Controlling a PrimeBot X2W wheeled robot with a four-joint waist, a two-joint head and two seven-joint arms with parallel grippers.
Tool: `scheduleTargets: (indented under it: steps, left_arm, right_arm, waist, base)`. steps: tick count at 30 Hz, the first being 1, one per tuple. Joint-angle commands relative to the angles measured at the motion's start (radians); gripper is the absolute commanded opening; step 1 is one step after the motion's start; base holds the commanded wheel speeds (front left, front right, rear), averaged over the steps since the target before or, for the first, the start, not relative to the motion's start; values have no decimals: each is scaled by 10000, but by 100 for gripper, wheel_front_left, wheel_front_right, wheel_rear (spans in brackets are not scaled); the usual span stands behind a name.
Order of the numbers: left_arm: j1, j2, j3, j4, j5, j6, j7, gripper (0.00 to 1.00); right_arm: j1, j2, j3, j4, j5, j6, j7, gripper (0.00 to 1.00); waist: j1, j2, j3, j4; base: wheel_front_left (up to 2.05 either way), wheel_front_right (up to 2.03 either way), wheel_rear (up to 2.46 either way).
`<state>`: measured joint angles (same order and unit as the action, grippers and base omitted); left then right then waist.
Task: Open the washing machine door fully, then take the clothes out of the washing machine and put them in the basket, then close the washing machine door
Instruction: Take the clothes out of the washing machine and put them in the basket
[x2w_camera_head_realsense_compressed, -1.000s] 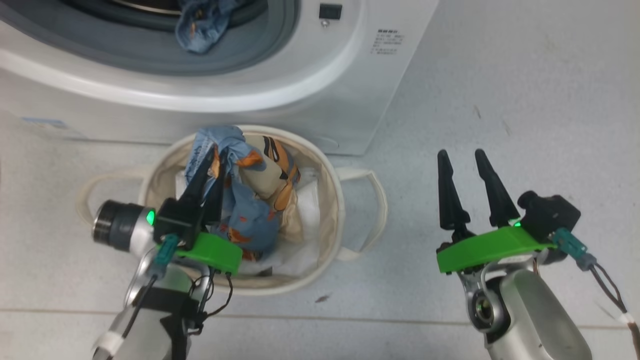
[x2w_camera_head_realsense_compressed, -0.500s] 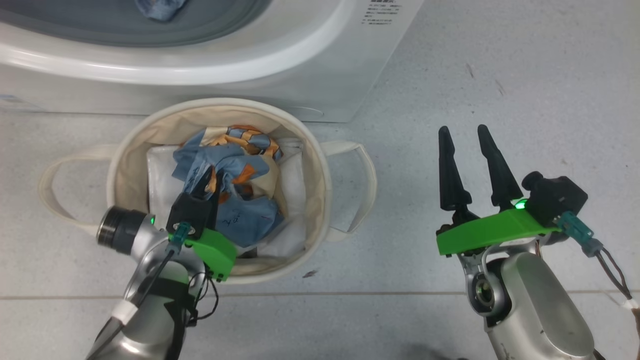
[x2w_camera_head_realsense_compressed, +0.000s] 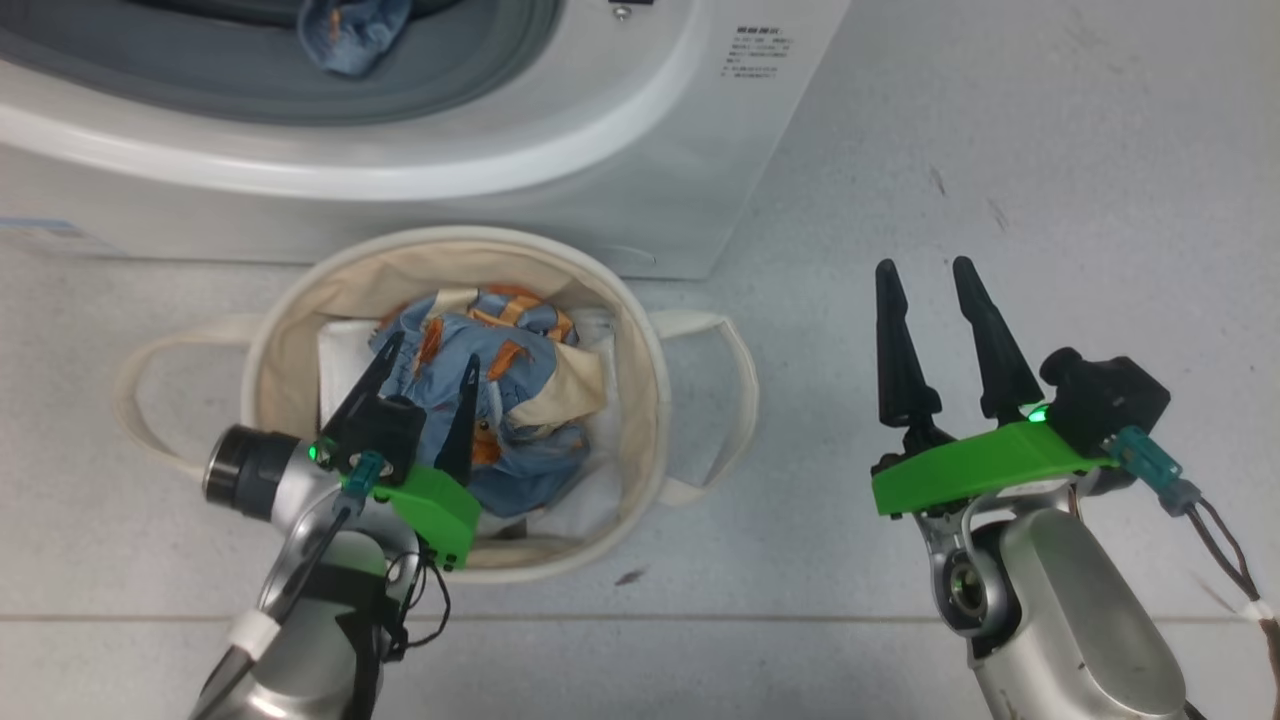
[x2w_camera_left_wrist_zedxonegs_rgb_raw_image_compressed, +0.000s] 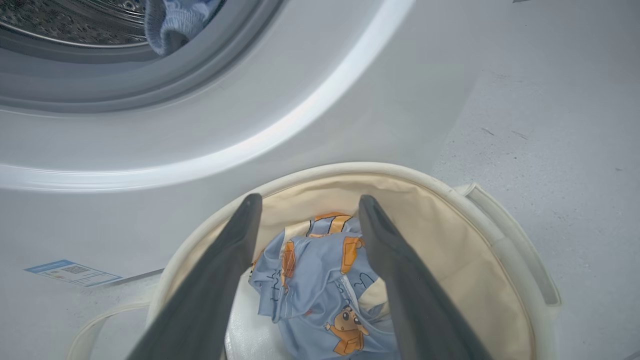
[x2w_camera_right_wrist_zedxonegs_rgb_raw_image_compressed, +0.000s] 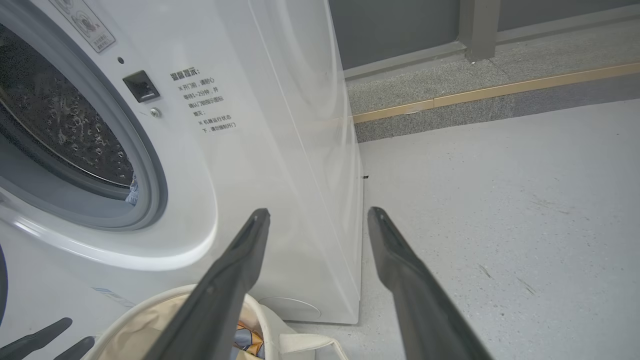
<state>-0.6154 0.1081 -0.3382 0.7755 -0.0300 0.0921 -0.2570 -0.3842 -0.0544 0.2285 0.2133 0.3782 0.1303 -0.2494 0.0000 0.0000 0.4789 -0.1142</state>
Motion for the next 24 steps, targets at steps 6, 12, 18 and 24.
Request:
scheduleTargets:
  steps: [6, 12, 18, 24]
  left_arm:
    - [1019, 100, 486, -1763, -208, -65, -47, 100]
    - [2019, -58, 729, -2996, -489, -265, -47, 100]
    - [3005, -175, 1279, -4214, -655, -133, -47, 100]
    - [3847, -266, 2197, -5302, -821, 311, -47, 100]
  right_arm:
    - [388, 42, 252, -38, -24, 4, -124, 100]
    - [721, 42, 157, 91, -36, 4, -124, 100]
    - [1041, 42, 104, 69, 69, 4, -124, 100]
    - [1414, 42, 105, -70, 242, 4, -124, 100]
  waist:
    - [0, 0, -1268, 519]
    - [0, 0, -2194, 913]
    - [0, 0, -2889, 1116]
    - [0, 0, -3311, 1242]
  base:
    - [0, 0, 0]
    - [0, 0, 0]
    - [0, 0, 0]
    - [0, 0, 0]
